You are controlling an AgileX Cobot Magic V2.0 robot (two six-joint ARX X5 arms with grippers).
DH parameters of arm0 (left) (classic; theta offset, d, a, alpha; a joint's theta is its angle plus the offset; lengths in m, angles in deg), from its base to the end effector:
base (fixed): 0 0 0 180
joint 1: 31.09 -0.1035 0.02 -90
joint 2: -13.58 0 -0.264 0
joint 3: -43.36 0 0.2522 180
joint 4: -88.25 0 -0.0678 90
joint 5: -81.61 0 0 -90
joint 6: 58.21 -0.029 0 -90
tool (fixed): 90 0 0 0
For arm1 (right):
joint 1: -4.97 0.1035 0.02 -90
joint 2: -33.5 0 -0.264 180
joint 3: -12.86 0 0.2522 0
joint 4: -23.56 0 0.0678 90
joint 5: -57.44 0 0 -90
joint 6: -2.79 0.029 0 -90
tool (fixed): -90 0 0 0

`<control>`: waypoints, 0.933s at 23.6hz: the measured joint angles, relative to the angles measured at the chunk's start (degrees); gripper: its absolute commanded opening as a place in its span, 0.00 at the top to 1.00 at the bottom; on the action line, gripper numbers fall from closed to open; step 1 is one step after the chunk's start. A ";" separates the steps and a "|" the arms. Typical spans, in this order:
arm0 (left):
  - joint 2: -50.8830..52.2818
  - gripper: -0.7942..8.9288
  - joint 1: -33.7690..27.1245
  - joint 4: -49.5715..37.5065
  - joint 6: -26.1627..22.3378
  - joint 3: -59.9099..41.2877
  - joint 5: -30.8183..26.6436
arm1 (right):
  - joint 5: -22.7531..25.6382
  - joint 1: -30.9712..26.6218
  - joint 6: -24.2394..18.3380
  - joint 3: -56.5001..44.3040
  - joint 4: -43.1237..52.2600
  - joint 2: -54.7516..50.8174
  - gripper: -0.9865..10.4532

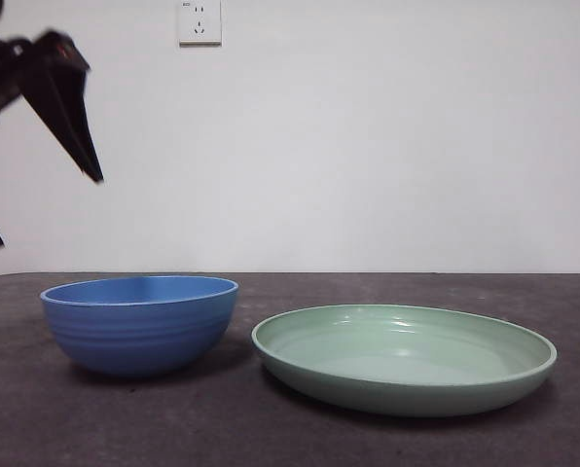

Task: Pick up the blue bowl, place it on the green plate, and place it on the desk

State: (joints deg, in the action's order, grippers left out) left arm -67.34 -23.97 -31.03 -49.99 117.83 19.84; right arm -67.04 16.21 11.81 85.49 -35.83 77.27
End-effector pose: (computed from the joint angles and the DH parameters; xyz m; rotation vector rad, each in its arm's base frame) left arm 0.2614 -0.0465 0.2498 -0.3408 1.2093 -0.4602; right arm 0.1235 0.0413 0.3613 0.2557 0.5968 0.7358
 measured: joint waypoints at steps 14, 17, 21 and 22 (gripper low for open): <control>-10.95 0.32 4.39 -4.79 -1.70 0.00 -7.72 | 0.02 0.00 0.00 0.00 -0.17 0.00 0.37; -11.21 0.32 5.16 -4.70 -1.68 0.02 -7.72 | 1.57 0.00 0.00 0.00 -0.11 0.00 0.37; -13.31 0.56 5.68 -4.76 -1.68 0.07 -7.72 | 3.02 0.00 0.00 0.00 0.02 0.00 0.37; -13.33 0.62 5.68 -4.74 -1.68 0.07 -7.72 | 3.02 0.00 0.00 0.00 0.02 0.00 0.37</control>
State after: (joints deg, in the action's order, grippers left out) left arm -80.68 -18.29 -35.77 -51.67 117.89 12.13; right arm -64.02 16.21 11.81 85.49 -35.81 77.27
